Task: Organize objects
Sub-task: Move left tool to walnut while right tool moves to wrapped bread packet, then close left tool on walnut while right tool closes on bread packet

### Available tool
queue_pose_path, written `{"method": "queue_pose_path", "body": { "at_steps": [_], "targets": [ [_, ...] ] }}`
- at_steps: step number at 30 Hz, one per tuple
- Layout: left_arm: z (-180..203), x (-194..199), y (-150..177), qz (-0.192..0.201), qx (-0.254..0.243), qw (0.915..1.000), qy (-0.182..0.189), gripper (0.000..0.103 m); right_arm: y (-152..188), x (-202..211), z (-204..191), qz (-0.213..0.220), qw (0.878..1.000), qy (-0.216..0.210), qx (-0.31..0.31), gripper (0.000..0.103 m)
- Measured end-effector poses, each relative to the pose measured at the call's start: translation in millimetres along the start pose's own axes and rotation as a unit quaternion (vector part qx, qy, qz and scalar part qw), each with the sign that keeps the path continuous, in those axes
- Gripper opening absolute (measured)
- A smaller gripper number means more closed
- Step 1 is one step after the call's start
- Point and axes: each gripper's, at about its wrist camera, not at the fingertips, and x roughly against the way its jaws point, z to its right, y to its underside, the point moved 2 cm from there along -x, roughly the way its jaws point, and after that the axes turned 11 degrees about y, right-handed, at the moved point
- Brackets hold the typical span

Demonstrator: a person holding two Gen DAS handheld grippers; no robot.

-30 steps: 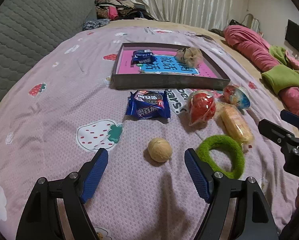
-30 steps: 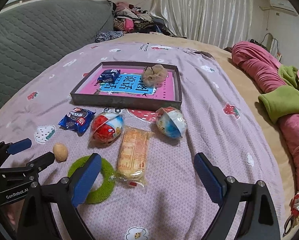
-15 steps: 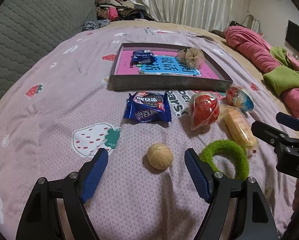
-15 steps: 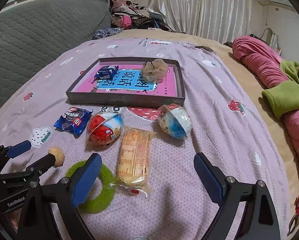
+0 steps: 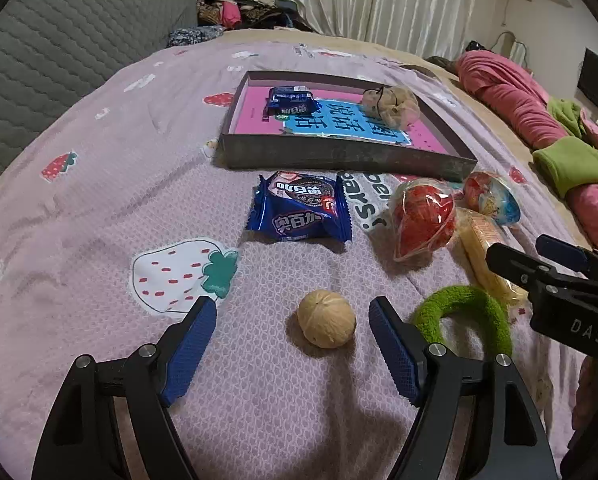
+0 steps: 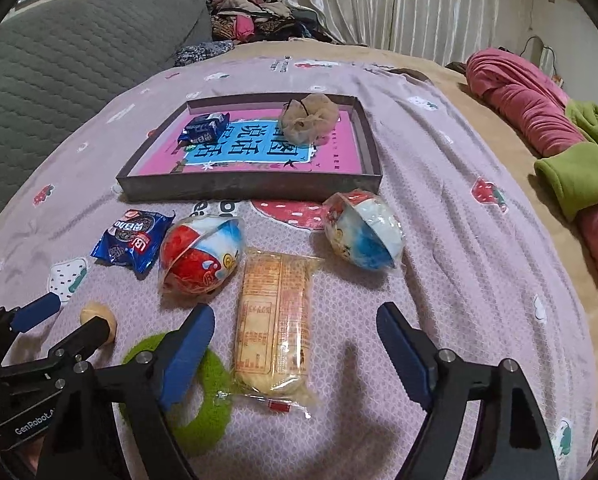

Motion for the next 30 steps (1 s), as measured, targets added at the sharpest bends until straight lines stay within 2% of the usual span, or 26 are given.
{"method": "queue_pose_path", "body": {
  "at_steps": [4,15,17,24,28,30],
  "targets": [
    [1.3,-5.1,0.3,-0.005,0.000,1.0000,0.000,0.079,0.8,-5.5,0.1,-0.008,1.000,0.001,0.003,0.077],
    [-3.2,-17.8,0.7,-0.014,0.013,0.9998,0.006,0.075,2.4,-22.4,2.3,-0.034,0.999,-0.005,-0.022,0.076],
    [-4.8,-18.8,0.5,-0.015,0.015,0.9998,0.006,0.071,2.6,-25.1,1.1,-0.036,0.999,-0.004,-0.022,0.072],
    [-7.5,-20.2,1.8,-0.018,0.015,0.9997,0.010,0.066,0.0,-33.9,-4.8,-0.044,0.999,-0.002,-0.024,0.061],
    [-5.1,-20.6,2.1,-0.015,0.006,0.9999,0.003,0.054,-1.0,-32.8,-10.4,-0.037,0.999,0.001,-0.009,0.045],
    [-2.4,-20.7,3.6,-0.013,-0.001,0.9999,-0.002,0.049,-1.7,-30.4,-12.1,-0.030,1.000,0.000,-0.001,0.040]
  ]
}}
